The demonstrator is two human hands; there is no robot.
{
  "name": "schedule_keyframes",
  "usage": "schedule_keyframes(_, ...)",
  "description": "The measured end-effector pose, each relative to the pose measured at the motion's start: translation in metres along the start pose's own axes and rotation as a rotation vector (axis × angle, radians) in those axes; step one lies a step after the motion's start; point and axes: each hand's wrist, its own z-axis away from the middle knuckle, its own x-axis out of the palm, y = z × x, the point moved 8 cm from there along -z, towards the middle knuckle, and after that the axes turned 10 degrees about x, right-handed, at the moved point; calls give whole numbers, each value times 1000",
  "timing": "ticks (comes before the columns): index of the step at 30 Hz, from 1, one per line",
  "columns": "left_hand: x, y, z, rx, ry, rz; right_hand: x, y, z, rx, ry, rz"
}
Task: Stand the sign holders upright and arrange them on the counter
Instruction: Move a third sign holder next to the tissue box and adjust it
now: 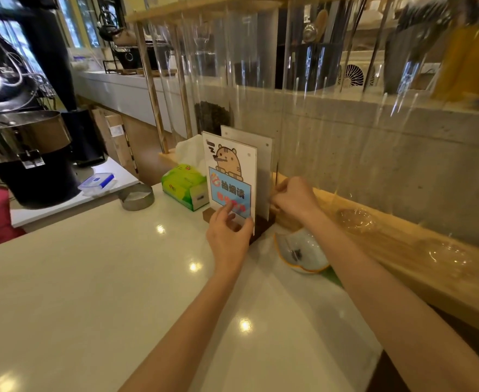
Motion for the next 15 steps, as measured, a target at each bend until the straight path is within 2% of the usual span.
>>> schedule_keyframes(2,-9,-4,0,11,-65,-73,-14,-5,1,9,12,22)
schedule_keyframes(5,-14,-6,1,26,-204,-259,-20,-15,15,40,-87,25)
schedule_keyframes(10,-1,-12,5,91,-405,-455,-6,-42,47,-111,-236,58)
schedule_keyframes(15,7,-12,5,150,-443,-508,-6,-43,43,-149,-104,-7)
